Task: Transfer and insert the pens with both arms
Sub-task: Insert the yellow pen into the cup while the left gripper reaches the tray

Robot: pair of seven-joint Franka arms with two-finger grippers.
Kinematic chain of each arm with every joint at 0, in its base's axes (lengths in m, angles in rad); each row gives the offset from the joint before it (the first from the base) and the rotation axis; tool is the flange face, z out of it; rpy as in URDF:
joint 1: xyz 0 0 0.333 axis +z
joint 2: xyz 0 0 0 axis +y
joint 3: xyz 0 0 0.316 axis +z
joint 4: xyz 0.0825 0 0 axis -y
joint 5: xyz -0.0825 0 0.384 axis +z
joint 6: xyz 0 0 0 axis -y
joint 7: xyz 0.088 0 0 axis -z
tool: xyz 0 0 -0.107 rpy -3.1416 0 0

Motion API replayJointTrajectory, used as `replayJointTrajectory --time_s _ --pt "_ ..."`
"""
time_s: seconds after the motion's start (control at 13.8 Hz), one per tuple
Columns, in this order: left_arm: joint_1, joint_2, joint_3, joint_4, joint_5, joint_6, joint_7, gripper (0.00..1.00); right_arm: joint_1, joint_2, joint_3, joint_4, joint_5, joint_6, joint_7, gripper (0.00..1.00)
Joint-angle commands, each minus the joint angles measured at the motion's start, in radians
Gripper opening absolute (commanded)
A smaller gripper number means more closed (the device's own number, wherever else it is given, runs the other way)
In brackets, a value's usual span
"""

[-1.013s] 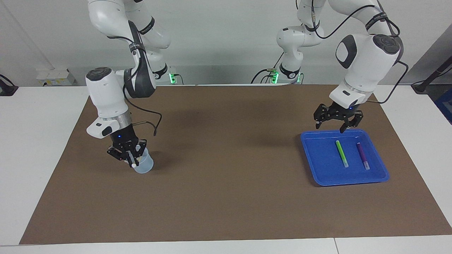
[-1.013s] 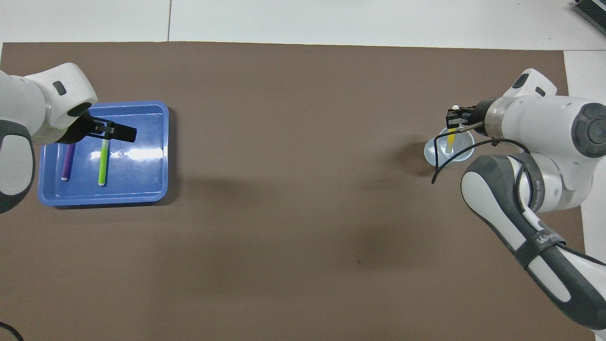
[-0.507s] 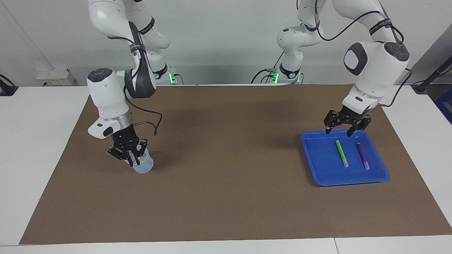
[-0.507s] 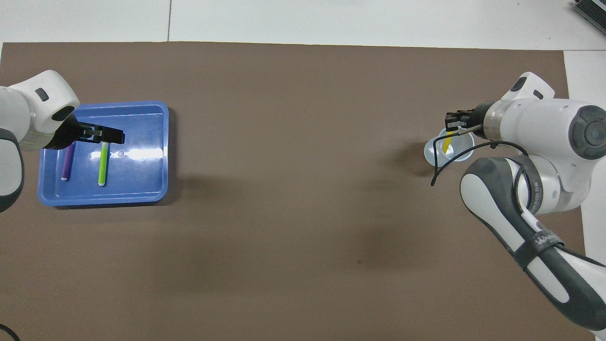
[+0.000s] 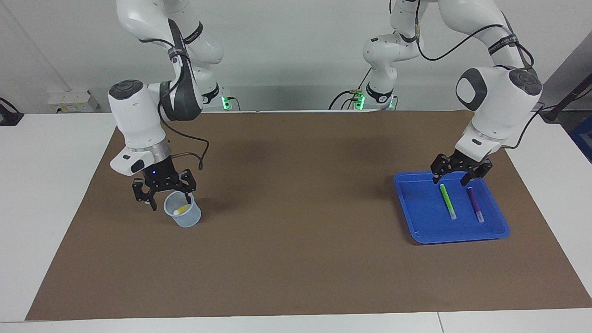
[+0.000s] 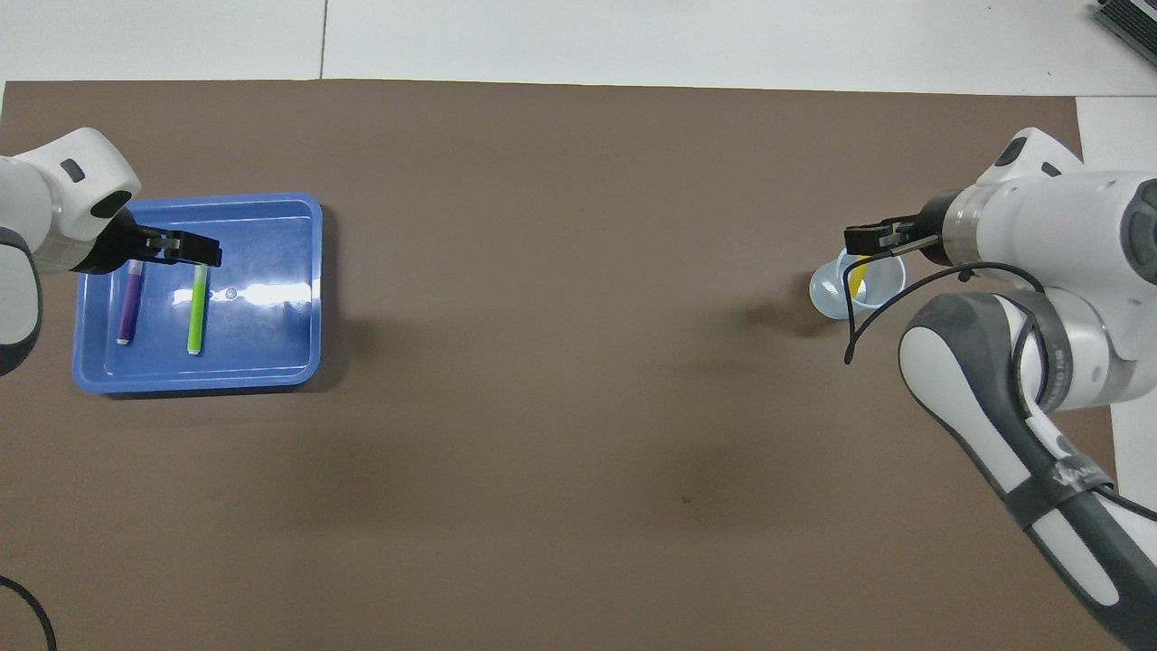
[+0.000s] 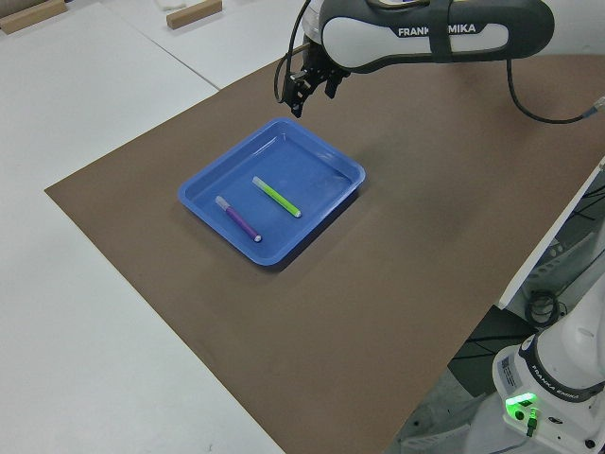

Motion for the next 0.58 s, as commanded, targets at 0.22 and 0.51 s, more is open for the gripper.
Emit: replayJointTrajectory --time_s 0.22,0.51 --pt "0.024 0.250 0.047 0.232 0.034 -0.021 0.009 0.89 0.001 -0.088 0.019 0.090 0.013 -0.361 0.058 1.00" --pt "0.018 0.262 0.049 0.201 0.100 -0.015 0.007 0.87 0.004 -0.160 0.020 0.141 0.108 -0.604 0.060 1.00"
